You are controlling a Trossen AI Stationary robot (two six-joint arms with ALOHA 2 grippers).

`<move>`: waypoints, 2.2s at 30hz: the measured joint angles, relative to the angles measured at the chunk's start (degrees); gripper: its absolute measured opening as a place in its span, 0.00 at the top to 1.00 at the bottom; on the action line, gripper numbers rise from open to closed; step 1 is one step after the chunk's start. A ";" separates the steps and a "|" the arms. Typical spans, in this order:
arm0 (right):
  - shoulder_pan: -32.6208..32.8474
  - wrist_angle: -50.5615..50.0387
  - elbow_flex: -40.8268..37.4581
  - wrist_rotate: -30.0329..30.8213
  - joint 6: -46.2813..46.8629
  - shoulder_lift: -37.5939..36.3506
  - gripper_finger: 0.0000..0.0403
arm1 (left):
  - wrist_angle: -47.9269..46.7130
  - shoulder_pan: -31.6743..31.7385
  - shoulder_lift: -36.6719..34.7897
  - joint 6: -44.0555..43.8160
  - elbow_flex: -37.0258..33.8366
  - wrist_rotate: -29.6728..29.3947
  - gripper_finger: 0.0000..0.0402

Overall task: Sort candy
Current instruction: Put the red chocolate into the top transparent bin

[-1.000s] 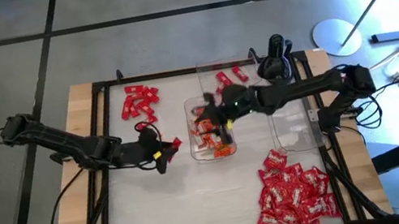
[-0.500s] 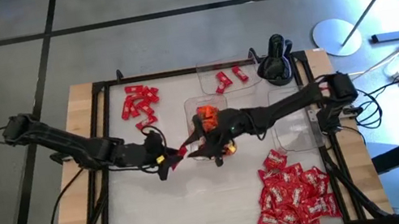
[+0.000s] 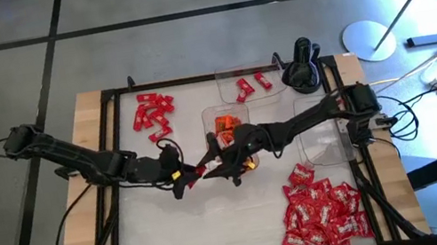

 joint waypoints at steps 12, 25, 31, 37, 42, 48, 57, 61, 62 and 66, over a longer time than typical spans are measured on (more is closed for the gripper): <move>0.00 0.92 0.06 1.60 -0.02 0.53 0.80 | -0.15 0.11 0.02 1.20 -0.01 -0.09 0.67; 0.00 -0.12 0.06 1.72 0.27 0.55 0.93 | 0.23 0.13 -0.02 1.09 -0.02 -1.65 0.61; -0.02 -0.10 0.04 2.68 0.25 0.55 0.94 | -0.01 1.05 -0.17 2.82 -0.02 -1.41 0.60; -0.05 -5.50 -0.03 7.57 -0.08 -3.40 0.93 | -0.65 2.45 -1.95 4.88 -0.02 -1.27 0.59; -0.57 -15.92 0.01 11.76 -1.43 -9.39 0.94 | -1.57 4.00 -7.05 8.31 0.00 -1.44 0.59; -0.86 -29.25 0.01 21.63 -1.29 -16.25 0.94 | -2.03 5.16 -11.82 12.58 0.00 -5.39 0.60; -0.85 -39.28 0.01 26.77 12.99 -23.92 0.93 | -1.68 6.99 -11.96 19.82 0.00 -5.72 0.60; -0.85 -43.88 0.01 23.95 20.11 -24.17 0.93 | -1.45 6.96 -11.82 20.40 0.00 -5.78 0.60; -0.83 -44.75 0.01 23.86 21.20 -23.89 0.93 | -1.55 7.01 -11.77 20.08 0.00 -6.30 0.60; -1.13 -48.29 -0.05 23.80 24.39 -23.55 0.93 | -1.53 7.43 -11.76 18.84 0.00 -8.96 0.59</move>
